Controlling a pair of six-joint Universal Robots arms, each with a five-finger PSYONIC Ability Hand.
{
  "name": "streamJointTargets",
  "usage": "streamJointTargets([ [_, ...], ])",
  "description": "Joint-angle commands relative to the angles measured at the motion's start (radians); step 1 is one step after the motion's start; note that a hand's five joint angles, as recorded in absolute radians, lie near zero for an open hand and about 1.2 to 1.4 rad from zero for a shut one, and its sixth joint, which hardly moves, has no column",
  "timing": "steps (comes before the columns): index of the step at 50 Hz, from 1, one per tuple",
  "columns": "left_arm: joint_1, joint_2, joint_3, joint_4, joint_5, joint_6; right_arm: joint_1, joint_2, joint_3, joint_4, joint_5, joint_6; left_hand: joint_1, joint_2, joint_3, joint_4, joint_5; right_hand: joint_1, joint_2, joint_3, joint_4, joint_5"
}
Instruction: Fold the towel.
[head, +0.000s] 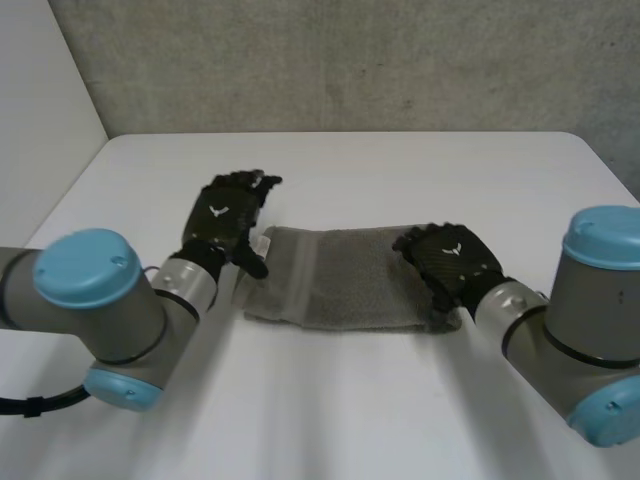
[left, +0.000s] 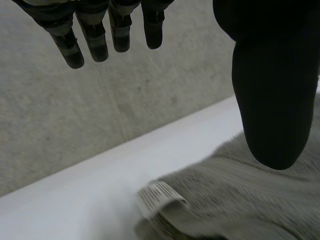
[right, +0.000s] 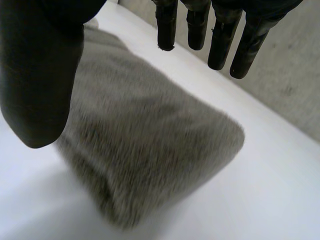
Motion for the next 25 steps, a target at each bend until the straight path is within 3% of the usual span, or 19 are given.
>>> streamJointTargets([
  [1, -0.039, -0.067, 0.007, 0.001, -0.027, 0.087, -0.062, 0.035, 0.052, -0.062, -0.058, -0.004, 0.028, 0.033, 0.033, 0.034, 0.014, 0.233, 0.223, 0.224, 0.212, 0.233],
  [8, -0.04, -0.064, -0.007, -0.003, -0.056, 0.117, -0.069, 0.072, 0.047, -0.091, -0.052, -0.002, 0.022, 0.027, 0.027, 0.029, 0.009, 0.581, 0.57, 0.571, 0.559, 0.581],
  [10, -0.04, -0.056, -0.011, -0.006, -0.058, 0.115, -0.075, 0.076, 0.042, -0.091, -0.047, -0.002, 0.019, 0.024, 0.024, 0.026, 0.006, 0.797, 0.786, 0.787, 0.775, 0.797],
  [13, -0.039, -0.035, -0.016, -0.011, -0.058, 0.114, -0.085, 0.076, 0.042, -0.091, -0.039, -0.002, 0.016, 0.021, 0.021, 0.023, 0.003, 0.918, 0.908, 0.909, 0.897, 0.918],
  [15, -0.037, -0.014, -0.02, -0.012, -0.058, 0.113, -0.1, 0.076, 0.038, -0.088, -0.012, -0.009, 0.013, 0.018, 0.018, 0.02, 0.0, 1.154, 1.144, 1.145, 1.133, 1.154],
  [25, -0.039, 0.137, -0.042, -0.015, -0.056, 0.1, -0.079, 0.047, -0.089, -0.048, 0.034, -0.125, 0.004, 0.009, 0.009, 0.011, -0.009, 1.155, 1.145, 1.146, 1.134, 1.155],
])
